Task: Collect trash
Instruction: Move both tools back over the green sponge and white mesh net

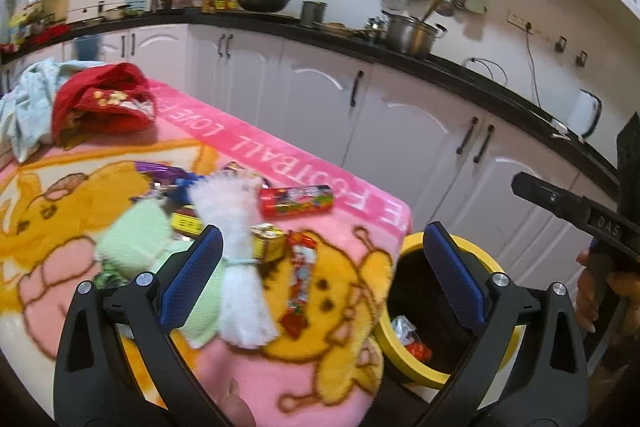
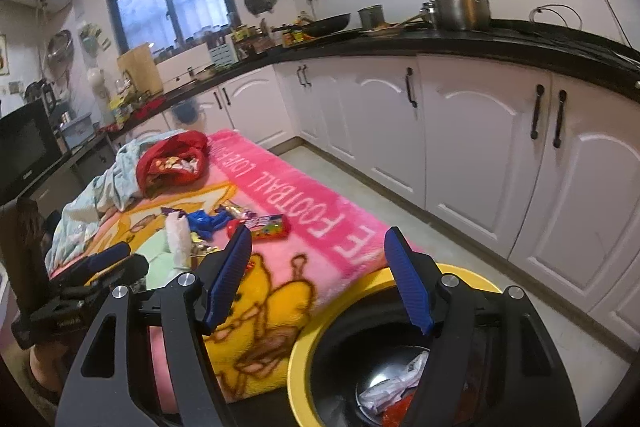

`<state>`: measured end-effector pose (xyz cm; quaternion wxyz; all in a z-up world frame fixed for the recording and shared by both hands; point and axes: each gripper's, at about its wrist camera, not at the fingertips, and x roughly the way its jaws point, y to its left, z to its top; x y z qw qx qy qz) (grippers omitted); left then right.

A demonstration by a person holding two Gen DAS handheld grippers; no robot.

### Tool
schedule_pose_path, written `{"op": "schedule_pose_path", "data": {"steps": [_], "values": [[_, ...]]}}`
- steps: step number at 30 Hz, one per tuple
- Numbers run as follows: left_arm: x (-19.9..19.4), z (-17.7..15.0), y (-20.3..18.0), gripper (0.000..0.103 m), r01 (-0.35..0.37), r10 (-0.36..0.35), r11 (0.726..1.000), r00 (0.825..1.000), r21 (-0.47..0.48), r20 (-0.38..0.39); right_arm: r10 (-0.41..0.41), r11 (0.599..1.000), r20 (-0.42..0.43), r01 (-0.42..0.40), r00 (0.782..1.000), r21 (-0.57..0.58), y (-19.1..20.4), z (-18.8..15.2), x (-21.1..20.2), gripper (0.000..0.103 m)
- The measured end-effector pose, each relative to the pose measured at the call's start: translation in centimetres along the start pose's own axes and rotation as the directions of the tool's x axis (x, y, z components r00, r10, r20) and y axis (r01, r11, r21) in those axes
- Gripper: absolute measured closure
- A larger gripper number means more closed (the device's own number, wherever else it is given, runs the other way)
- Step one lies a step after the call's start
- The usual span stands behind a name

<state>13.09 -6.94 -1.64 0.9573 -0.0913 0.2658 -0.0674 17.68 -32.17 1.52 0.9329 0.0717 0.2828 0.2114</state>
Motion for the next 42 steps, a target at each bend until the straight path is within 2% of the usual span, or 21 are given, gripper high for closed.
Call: {"op": "schedule_pose_path", "data": {"steps": [14, 21, 26, 31, 36, 40, 42], "values": [[-1.9, 1.0, 7.2, 0.011, -0.096, 0.100, 0.991, 0.994, -0.088, 0.041, 0.090, 0.990, -0.047, -0.094, 0.995, -0.101, 6.5, 1.1, 2.9, 0.037], [-2.5, 1.7, 12.3, 0.011, -0.161, 0.168, 0.975, 0.985, -0.152, 0.029, 0.136, 0.980, -0.082, -0.146, 0.987, -0.137, 9.4, 1.5, 5.1, 0.037], [-2.3, 1.7, 15.5, 0.011, -0.183, 0.186, 0.964, 0.983, -0.192, -0.003, 0.162, 0.972, -0.112, -0.178, 0.980, -0.156, 11.2, 1.5, 6.9, 0.037], [-1.4, 1.6, 17.8, 0.011, -0.157, 0.150, 0.962, 0.987, -0.223, -0.049, 0.194, 0.963, -0.153, -0.218, 0.969, -0.161, 13.1, 1.5, 9.2, 0.037], [0.8, 1.3, 19.3, 0.011, -0.082, 0.056, 0.966, 0.992, -0.246, -0.112, 0.216, 0.954, -0.199, -0.250, 0.956, -0.167, 14.8, 1.3, 11.7, 0.038], [3.0, 0.8, 20.3, 0.012, -0.012, -0.035, 0.962, 0.985, -0.271, -0.169, 0.220, 0.949, -0.244, -0.265, 0.945, -0.170, 15.6, 1.2, 13.7, 0.045], [4.0, 0.5, 20.9, 0.017, 0.023, -0.083, 0.956, 0.977, -0.293, -0.195, 0.224, 0.947, -0.267, -0.274, 0.937, -0.168, 15.9, 1.0, 14.6, 0.048]]}}
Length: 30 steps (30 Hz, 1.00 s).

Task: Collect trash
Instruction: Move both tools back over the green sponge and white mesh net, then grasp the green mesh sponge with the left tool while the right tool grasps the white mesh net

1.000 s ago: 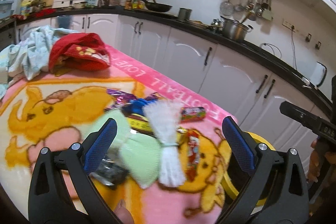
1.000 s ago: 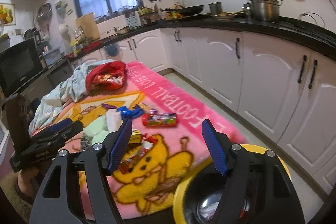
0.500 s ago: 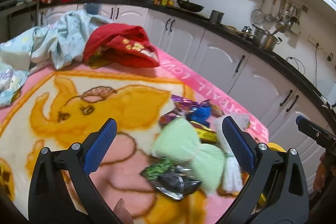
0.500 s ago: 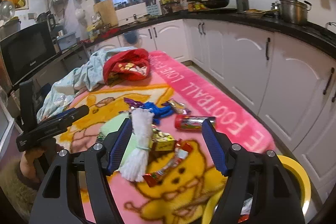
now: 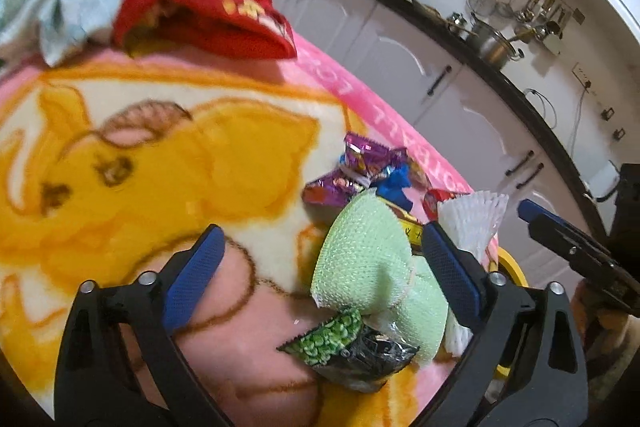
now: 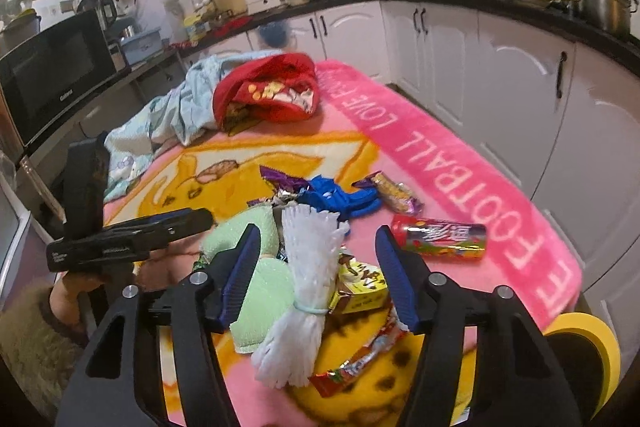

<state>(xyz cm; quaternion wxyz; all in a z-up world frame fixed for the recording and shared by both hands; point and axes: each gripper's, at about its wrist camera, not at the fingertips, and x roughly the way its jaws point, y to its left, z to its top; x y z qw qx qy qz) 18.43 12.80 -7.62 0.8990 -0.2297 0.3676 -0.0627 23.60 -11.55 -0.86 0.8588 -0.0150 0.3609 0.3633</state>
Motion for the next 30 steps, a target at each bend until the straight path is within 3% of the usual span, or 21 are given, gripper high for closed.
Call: {"op": "schedule_pose_path", "data": {"steps": [6, 13, 20, 30], "values": [[2.2, 0.0, 1.1, 0.025, 0.099, -0.102, 0.994, 0.991, -0.035, -0.084, 0.020, 1.000, -0.065, -0.019, 0.998, 0.006, -0.2, -0.2, 2.4, 0.059], [3.2, -0.4, 0.5, 0.039, 0.140, -0.143, 0.990, 0.982, -0.032, -0.126, 0.022, 1.000, -0.077, -0.021, 0.997, 0.005, -0.1, -0.7, 3.2, 0.090], [2.7, -0.6, 0.0, 0.064, 0.151, -0.152, 0.988, 0.979, -0.014, -0.134, 0.020, 1.000, -0.059, -0.019, 0.998, 0.009, -0.2, -0.7, 3.0, 0.093], [1.0, -0.6, -1.4, 0.078, 0.113, -0.109, 0.993, 0.990, 0.040, -0.095, 0.031, 0.999, -0.018, -0.031, 0.999, 0.010, 0.1, -0.5, 1.4, 0.095]]}}
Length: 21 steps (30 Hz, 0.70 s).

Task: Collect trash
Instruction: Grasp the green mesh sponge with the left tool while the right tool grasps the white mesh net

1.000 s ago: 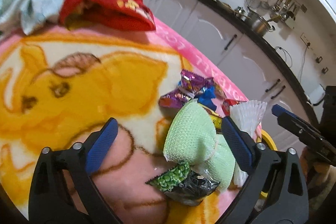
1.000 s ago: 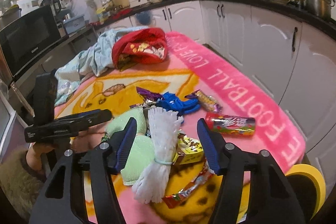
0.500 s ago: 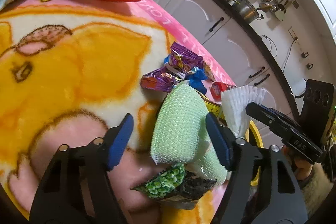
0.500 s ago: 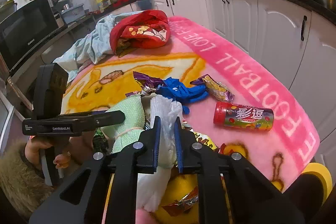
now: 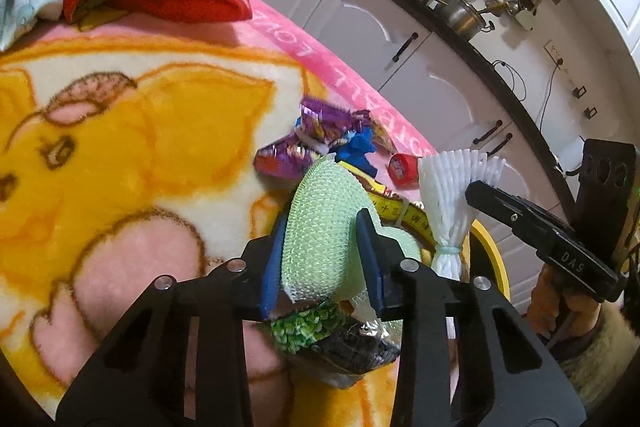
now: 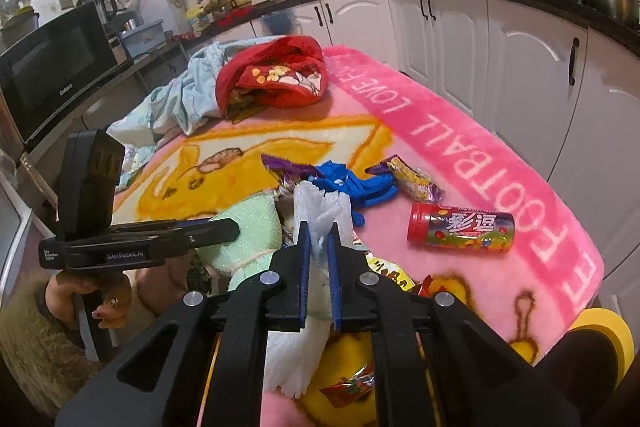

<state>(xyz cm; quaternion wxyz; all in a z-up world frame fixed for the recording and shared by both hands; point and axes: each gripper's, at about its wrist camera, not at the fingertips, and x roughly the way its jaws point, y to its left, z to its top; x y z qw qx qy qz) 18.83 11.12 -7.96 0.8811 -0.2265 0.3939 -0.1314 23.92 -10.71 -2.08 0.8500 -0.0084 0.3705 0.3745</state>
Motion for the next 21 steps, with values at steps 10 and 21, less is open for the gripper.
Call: {"op": "schedule_pose_path", "data": {"steps": [10, 21], "values": [[-2.3, 0.4, -2.8, 0.082, -0.018, 0.013, 0.998, 0.997, 0.068, 0.069, 0.019, 1.000, 0.052, -0.018, 0.998, -0.012, 0.7, 0.4, -2.3, 0.095], [-5.3, 1.0, -6.3, 0.082, -0.067, 0.045, 0.989, 0.985, 0.130, 0.166, 0.025, 1.000, 0.122, -0.025, 0.992, -0.003, 0.5, 0.7, -5.6, 0.096]]}}
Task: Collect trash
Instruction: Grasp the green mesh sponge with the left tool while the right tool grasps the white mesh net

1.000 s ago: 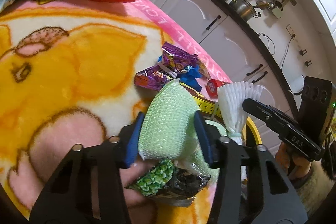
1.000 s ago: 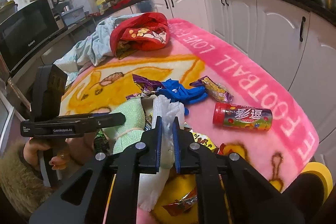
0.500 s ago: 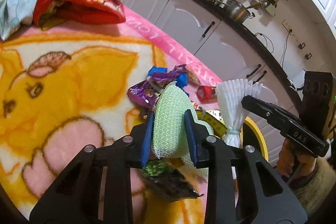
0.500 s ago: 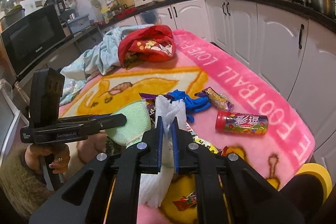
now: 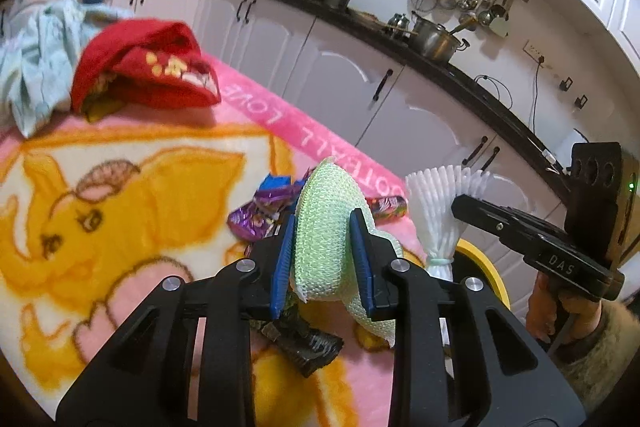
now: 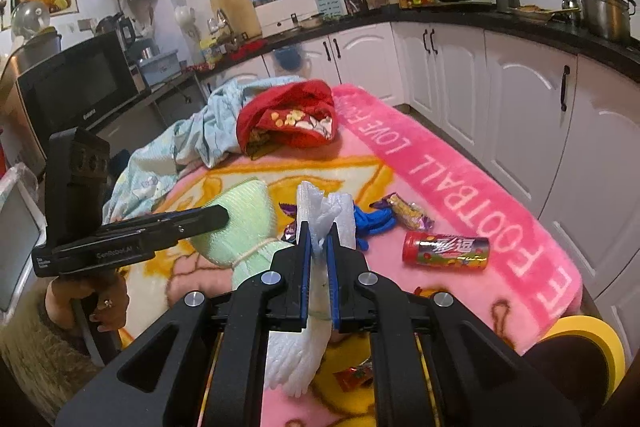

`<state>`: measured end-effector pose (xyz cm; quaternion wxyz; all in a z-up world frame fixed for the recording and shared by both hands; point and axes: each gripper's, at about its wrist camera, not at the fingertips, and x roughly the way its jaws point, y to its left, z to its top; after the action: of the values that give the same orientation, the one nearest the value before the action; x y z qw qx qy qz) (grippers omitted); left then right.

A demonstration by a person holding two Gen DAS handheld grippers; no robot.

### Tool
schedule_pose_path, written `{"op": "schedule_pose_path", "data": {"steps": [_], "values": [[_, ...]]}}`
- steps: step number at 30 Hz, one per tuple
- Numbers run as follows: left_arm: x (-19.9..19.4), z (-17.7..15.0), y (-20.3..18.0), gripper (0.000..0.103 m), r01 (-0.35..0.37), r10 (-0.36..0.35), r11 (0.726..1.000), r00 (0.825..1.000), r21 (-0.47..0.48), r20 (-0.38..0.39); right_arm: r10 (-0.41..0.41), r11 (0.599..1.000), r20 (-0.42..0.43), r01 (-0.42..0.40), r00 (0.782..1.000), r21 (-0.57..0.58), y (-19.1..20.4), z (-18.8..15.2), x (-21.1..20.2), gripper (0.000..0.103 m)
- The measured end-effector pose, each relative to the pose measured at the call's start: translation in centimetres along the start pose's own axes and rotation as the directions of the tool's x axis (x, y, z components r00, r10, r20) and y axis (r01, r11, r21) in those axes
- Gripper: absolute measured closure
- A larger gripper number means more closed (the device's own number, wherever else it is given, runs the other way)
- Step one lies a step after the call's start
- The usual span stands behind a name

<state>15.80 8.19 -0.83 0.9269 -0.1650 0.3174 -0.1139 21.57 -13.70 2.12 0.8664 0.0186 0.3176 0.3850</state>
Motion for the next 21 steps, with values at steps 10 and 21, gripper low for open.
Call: {"op": "schedule_pose_path", "data": {"steps": [10, 21], "values": [[-1.0, 1.1, -3.9, 0.082, 0.017, -0.020, 0.998, 0.999, 0.057, 0.044, -0.021, 1.000, 0.068, 0.020, 0.997, 0.025, -1.8, 0.6, -3.9, 0.096], [0.7, 0.9, -9.3, 0.082, 0.058, -0.063, 0.992, 0.997, 0.116, 0.043, -0.095, 0.994, 0.118, 0.089, 0.988, 0.057, -5.2, -0.2, -8.8, 0.096]]}}
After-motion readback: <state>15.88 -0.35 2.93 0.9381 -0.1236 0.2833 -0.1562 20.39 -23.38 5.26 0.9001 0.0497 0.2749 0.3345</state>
